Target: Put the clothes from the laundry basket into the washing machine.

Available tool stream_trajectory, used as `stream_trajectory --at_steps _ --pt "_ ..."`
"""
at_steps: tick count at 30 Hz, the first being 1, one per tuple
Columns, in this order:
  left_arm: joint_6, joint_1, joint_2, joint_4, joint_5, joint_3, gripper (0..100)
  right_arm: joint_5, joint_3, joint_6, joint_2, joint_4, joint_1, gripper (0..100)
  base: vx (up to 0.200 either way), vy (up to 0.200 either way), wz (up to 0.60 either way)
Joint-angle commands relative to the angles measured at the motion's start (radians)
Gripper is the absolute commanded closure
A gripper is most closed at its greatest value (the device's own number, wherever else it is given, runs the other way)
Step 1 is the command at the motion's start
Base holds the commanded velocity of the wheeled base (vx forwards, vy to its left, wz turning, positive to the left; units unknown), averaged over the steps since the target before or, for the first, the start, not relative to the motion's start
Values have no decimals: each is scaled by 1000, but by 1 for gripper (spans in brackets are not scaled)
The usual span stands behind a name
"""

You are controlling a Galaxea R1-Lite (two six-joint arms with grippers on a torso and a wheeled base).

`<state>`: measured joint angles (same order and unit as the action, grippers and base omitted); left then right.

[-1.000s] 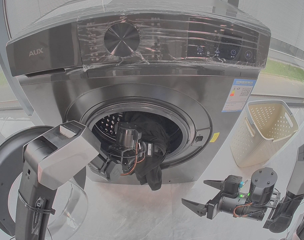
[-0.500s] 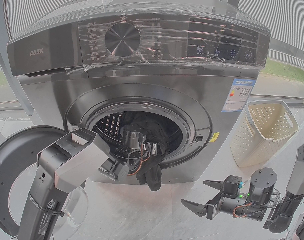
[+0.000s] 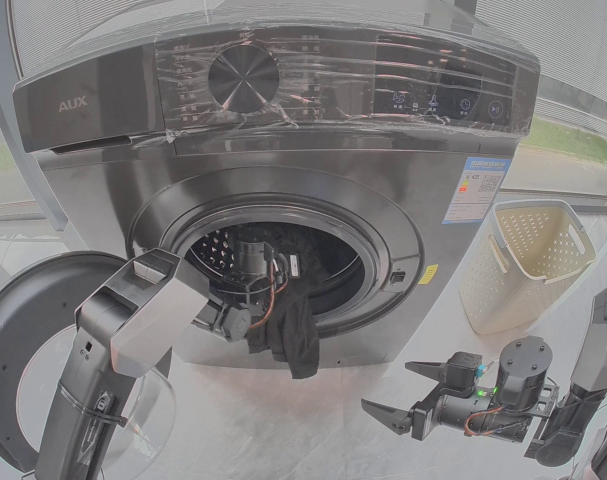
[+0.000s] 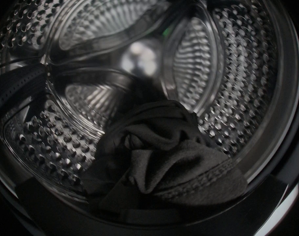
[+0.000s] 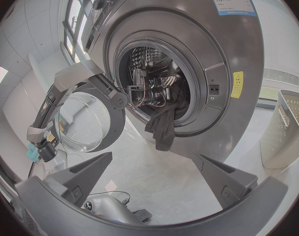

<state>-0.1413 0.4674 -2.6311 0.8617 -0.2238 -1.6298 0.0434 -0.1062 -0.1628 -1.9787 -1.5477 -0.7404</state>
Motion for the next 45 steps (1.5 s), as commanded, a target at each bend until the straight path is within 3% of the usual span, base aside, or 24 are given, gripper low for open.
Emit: stream_trajectory --at_steps 1,10,11,17,28,40,41,45 --pt "-3 -29 -3 8 -15 -61 100 1 0 0 -2 0 -2 0 0 0 0" --pt "-3 -39 -3 13 -25 -76 100 1 0 0 -2 0 -2 0 0 0 0" --pt "-6 -39 -1 14 -25 -68 0 1 0 0 -2 0 -2 0 0 0 0" --pt "-6 -21 45 16 -25 16 0 1 0 0 -2 0 -2 0 0 0 0" --pt "6 45 158 31 12 335 0 1 0 0 -2 0 -4 0 0 0 0" --pt "19 63 114 31 20 381 0 1 0 0 -2 0 -5 0 0 0 0" --pt "23 62 109 31 20 381 100 1 0 0 -2 0 -5 0 0 0 0" --pt "26 59 97 33 20 373 100 1 0 0 -2 0 -5 0 0 0 0"
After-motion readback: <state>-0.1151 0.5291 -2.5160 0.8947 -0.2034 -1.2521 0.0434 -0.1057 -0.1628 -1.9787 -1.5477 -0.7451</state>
